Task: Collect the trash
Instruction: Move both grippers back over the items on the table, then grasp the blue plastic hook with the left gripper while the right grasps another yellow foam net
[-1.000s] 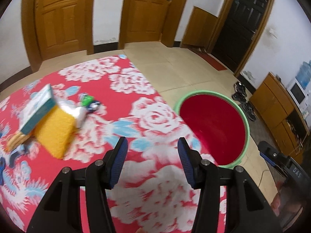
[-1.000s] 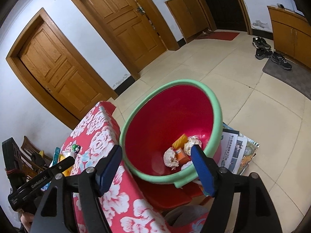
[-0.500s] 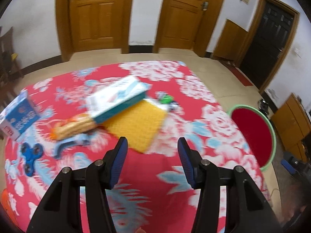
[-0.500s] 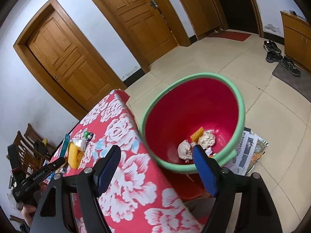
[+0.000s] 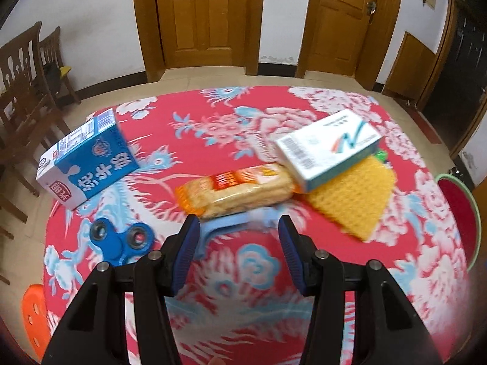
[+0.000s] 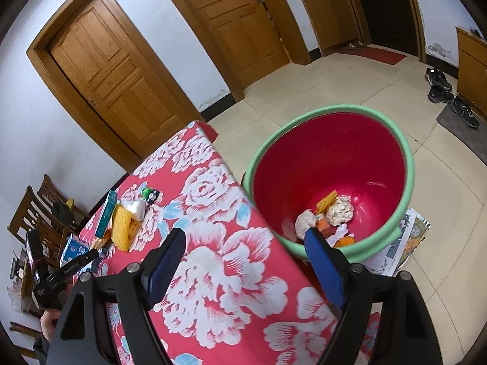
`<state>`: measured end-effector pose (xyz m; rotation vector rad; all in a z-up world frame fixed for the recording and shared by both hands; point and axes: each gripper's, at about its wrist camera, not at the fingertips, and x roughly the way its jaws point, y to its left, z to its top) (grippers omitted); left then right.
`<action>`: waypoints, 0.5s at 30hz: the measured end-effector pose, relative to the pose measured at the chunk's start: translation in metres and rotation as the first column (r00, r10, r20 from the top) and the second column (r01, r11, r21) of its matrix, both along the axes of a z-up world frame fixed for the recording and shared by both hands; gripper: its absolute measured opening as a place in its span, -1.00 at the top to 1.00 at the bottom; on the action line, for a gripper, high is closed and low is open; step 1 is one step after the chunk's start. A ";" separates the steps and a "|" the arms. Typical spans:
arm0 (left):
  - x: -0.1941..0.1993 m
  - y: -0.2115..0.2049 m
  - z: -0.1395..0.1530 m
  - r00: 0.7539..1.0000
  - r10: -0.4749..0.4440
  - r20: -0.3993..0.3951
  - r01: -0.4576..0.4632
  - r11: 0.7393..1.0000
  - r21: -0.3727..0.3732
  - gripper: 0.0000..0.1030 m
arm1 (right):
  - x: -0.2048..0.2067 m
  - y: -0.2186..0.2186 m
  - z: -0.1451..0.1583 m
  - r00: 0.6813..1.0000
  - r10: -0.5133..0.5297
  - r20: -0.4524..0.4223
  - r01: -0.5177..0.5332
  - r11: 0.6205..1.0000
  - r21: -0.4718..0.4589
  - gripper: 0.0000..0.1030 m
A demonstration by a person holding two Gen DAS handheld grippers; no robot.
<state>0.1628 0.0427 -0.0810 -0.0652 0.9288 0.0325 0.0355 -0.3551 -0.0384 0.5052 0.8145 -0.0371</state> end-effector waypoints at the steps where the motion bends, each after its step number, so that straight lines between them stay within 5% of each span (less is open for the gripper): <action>1: 0.001 0.003 -0.003 1.000 0.001 -0.007 -0.001 1.000 0.009 -0.05 | 0.001 0.003 0.000 1.000 0.005 -0.002 -0.005 1.000 -0.002 -0.60; 15: 0.008 0.012 -0.020 1.000 -0.016 -0.027 0.016 1.000 -0.019 0.04 | 0.026 0.042 -0.003 0.995 0.093 -0.041 -0.094 0.995 -0.035 -0.62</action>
